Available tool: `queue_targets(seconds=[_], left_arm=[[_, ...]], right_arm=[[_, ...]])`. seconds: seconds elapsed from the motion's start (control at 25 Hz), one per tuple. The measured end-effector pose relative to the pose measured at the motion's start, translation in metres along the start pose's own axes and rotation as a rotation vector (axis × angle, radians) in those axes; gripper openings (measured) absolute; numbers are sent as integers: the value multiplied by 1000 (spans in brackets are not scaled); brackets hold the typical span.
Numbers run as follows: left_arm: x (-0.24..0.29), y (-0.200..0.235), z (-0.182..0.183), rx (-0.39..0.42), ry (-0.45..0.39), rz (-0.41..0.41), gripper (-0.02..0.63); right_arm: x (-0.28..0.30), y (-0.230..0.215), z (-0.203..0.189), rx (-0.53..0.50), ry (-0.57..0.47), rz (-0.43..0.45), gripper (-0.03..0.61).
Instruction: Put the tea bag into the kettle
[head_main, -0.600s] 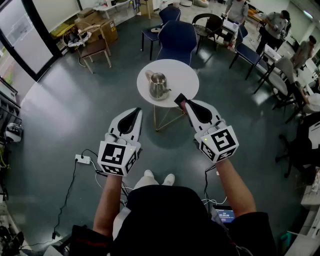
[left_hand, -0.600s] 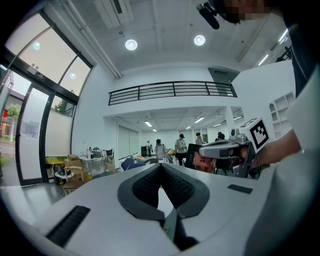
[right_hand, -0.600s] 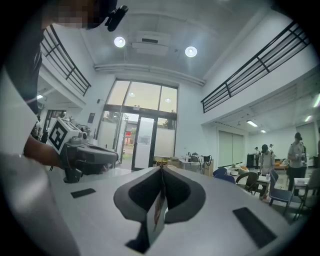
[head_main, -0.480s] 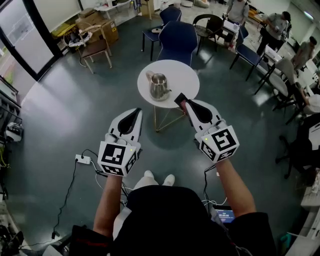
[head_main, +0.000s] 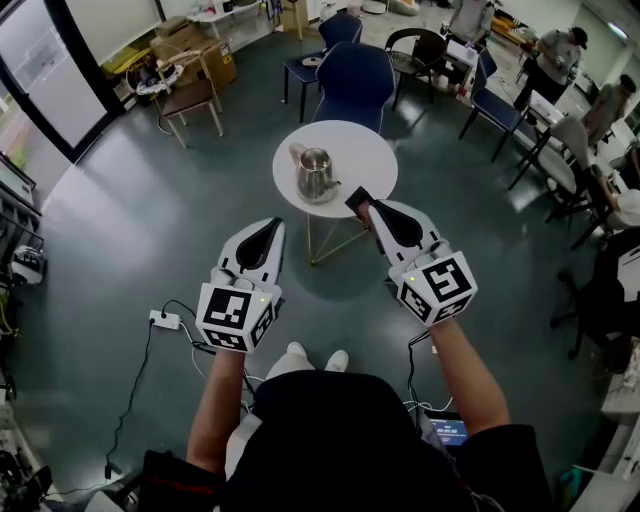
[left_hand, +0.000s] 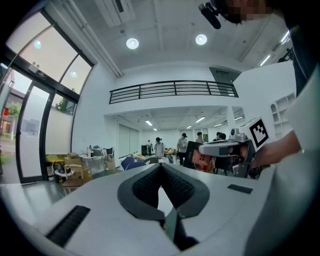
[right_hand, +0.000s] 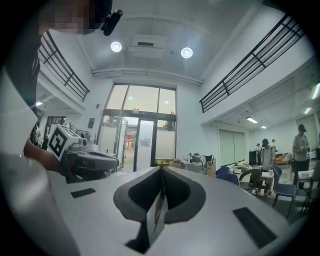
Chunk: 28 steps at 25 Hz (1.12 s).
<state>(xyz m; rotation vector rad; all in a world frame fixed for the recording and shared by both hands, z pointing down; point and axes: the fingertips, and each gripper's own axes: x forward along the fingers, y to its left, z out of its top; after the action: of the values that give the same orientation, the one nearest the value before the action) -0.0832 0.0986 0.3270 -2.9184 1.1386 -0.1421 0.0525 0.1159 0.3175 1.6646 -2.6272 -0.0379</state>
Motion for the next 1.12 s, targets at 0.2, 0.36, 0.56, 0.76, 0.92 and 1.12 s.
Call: queue_targets(seconds=[0.2,0.36,0.56,0.76,0.92,1.12], left_arm=[[7,-1,-11,11,21,8,15],[12,1,-15,8,21,17,15],[18,4,-13,3,20,32,15],[27,12,-13,11,26,32,15],[37,24,-11,5,24,42,15],[49,43,-14,2,28,43,15]], right_arm=[[0,-9,-6,15,-2,9,20],[1,-16,-13,34,0,4,20],[5,-26,-14,46,-2,5,20],[21,-34,-14,63,-6,15,20],[32,-41,-14,70,-2,21,20],[54,-49,-16,74,0,13,20]])
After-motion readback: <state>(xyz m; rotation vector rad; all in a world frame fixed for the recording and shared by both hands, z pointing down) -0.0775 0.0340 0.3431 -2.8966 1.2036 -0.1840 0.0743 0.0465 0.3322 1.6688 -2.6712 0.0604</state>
